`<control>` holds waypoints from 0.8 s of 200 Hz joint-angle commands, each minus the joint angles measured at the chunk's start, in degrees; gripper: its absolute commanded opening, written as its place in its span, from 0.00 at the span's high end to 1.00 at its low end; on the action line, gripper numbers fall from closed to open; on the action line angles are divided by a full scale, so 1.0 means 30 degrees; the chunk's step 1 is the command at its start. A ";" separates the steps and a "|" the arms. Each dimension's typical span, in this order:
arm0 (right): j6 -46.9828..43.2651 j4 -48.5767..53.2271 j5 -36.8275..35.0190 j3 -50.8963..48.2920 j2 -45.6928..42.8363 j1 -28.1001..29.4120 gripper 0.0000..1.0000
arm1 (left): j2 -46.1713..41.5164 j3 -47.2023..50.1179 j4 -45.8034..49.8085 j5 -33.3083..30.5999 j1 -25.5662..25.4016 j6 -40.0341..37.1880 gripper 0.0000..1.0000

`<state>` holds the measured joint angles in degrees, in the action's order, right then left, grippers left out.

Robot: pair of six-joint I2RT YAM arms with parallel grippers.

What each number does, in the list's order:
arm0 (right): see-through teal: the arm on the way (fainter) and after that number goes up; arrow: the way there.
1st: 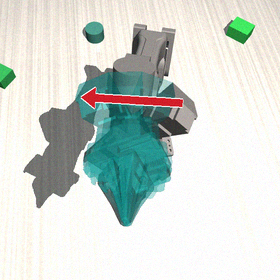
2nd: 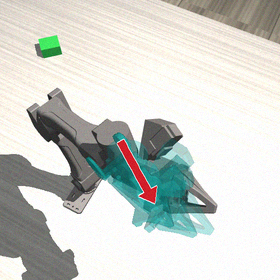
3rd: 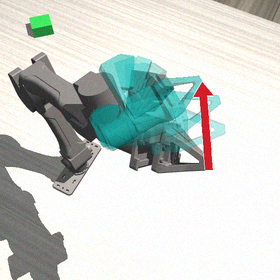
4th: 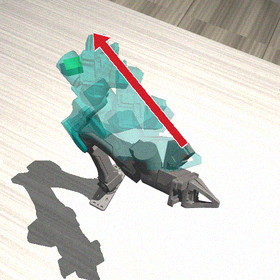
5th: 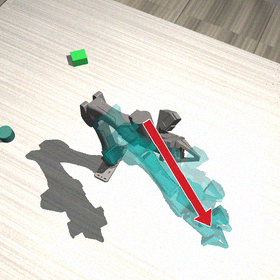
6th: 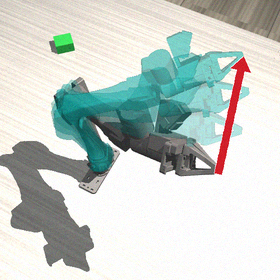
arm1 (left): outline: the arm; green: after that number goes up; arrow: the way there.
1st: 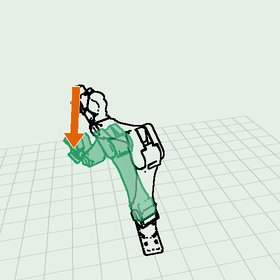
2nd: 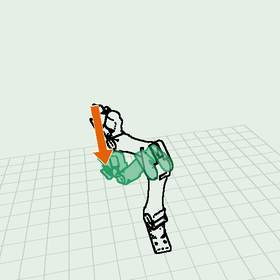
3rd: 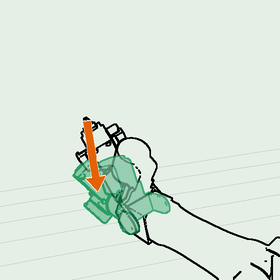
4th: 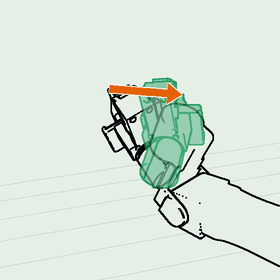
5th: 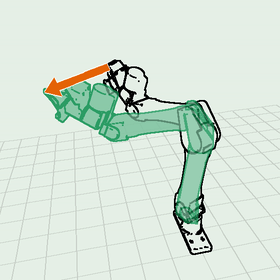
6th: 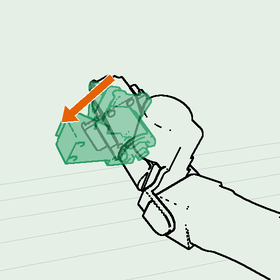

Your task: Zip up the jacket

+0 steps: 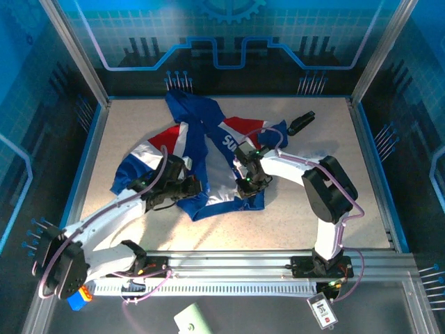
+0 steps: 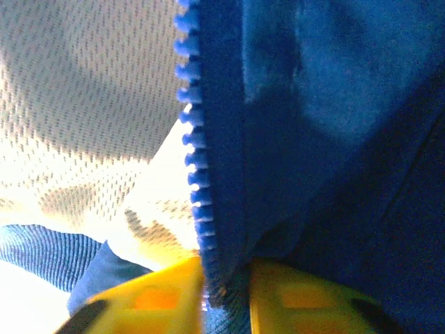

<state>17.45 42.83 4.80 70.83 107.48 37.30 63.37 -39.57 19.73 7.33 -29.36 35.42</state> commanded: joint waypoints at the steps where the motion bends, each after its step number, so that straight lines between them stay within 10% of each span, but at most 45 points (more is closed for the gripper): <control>1: -0.0092 0.0042 0.0995 0.0610 -0.1238 0.1000 0.62 | -0.1407 0.1286 -0.1049 0.0974 0.0323 -0.1305 1.00; 160: 0.3547 -0.5846 0.9112 0.1247 -0.4608 0.1591 0.50 | -0.5812 0.5153 -0.5827 0.3717 0.1401 -0.3893 1.00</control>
<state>27.22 26.48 28.73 73.17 91.29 40.62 46.76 -24.53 5.52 15.68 -25.67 25.89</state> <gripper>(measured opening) 0.496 0.047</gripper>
